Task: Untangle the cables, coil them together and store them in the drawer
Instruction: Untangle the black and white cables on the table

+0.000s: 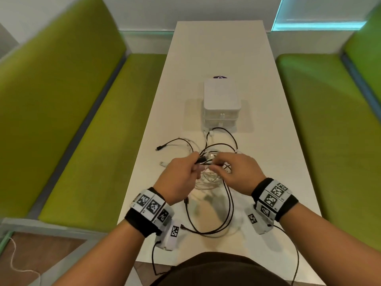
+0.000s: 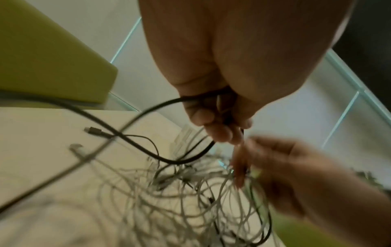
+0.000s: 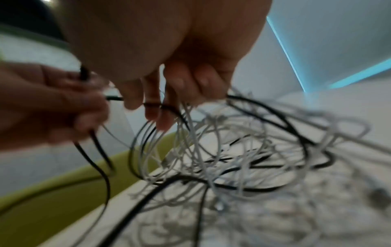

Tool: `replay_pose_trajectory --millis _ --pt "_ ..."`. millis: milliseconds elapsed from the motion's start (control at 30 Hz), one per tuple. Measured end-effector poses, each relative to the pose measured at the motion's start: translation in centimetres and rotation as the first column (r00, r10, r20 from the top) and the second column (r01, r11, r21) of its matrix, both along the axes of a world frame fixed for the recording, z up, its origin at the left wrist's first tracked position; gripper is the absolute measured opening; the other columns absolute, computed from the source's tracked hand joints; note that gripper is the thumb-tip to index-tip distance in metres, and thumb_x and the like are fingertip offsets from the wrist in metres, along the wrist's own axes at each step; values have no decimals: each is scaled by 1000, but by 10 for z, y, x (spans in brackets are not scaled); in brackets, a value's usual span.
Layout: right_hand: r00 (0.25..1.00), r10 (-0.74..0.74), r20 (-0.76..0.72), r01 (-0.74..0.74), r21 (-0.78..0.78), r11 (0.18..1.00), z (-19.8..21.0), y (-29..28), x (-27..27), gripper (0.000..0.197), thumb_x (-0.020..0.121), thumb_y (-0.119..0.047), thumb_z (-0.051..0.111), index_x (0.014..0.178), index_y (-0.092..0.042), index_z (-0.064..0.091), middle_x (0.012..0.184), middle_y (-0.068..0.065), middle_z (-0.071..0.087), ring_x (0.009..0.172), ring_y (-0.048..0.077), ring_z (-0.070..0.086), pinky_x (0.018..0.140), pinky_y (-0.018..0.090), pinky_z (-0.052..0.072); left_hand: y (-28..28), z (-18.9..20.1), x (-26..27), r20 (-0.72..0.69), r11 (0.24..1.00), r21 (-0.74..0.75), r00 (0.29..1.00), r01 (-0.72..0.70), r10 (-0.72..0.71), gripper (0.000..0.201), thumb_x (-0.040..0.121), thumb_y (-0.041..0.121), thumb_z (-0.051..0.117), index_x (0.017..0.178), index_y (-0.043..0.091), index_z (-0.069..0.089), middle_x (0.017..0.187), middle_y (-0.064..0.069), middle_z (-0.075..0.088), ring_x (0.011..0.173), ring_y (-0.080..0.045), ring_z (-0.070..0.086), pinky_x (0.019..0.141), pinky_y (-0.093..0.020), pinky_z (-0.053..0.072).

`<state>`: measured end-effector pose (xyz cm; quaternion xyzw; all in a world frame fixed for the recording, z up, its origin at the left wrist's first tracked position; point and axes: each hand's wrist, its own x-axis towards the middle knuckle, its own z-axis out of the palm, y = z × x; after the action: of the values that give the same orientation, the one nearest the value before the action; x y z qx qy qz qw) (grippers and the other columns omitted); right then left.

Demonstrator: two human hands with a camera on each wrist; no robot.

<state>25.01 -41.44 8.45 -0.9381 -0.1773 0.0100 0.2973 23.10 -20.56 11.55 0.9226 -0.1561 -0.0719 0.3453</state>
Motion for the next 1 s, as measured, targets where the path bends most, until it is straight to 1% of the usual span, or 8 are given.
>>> replay_pose_trajectory --millis 167,300,400,500,667,767,900,1000 --pt "999 38 -7 -38 -204 978 -4 8 -3 18 90 -35 59 107 -39 57 149 -20 40 97 15 66 69 36 54 9 23 -2 159 998 51 987 29 -37 25 95 17 46 85 36 33 82 9 72 75 -23 67 65 -40 52" --pt "992 -107 -71 88 -232 969 3 0 6 18 97 -46 54 103 -35 66 109 -15 67 98 15 65 69 31 45 34 23 9 213 987 78 969 -142 123 13 97 14 46 89 24 43 77 5 70 70 -25 66 61 -44 53" --pt "993 -100 -62 74 -335 939 -1 -15 13 26 100 -47 47 108 -35 69 110 -16 65 98 15 63 69 31 44 56 19 12 142 975 -14 965 -222 221 20 97 6 50 87 22 44 74 10 69 62 -4 60 58 -33 49" --pt "970 -67 -233 34 -142 989 2 -15 16 28 103 -40 45 99 -25 69 95 -7 71 89 19 63 73 37 49 57 16 9 98 975 -15 970 -222 222 13 96 17 60 104 18 50 100 10 65 66 -4 59 69 -35 53" --pt "983 7 -184 -76 -369 926 9 8 7 36 106 -42 37 95 -15 59 85 8 66 79 30 59 66 39 45 19 9 -7 209 999 -12 977 -46 48 31 91 21 68 115 16 48 118 4 44 78 -7 55 74 -37 54" --pt "984 47 -169 -91 -258 962 17 17 4 33 106 -40 40 100 -16 61 84 6 67 77 28 61 67 41 48 -2 -1 -10 90 996 77 995 36 -43 46 93 27 65 130 14 42 148 1 31 99 -19 61 85 -40 53" --pt "977 142 -158 -148 -30 989 22 12 -3 12 96 -29 57 97 -20 65 83 -4 68 75 15 61 69 37 51 -10 -5 -5 69 995 95 997 31 -37 20 98 30 55 112 17 48 101 1 63 85 -26 62 72 -43 50" --pt "974 120 -193 -107 79 991 15 5 -4 11 95 -29 64 90 -20 67 78 -11 62 72 3 56 66 24 43 -3 -4 -2 145 975 223 989 -3 -30 14 97 31 50 101 19 44 72 0 63 67 -30 61 54 -39 44"
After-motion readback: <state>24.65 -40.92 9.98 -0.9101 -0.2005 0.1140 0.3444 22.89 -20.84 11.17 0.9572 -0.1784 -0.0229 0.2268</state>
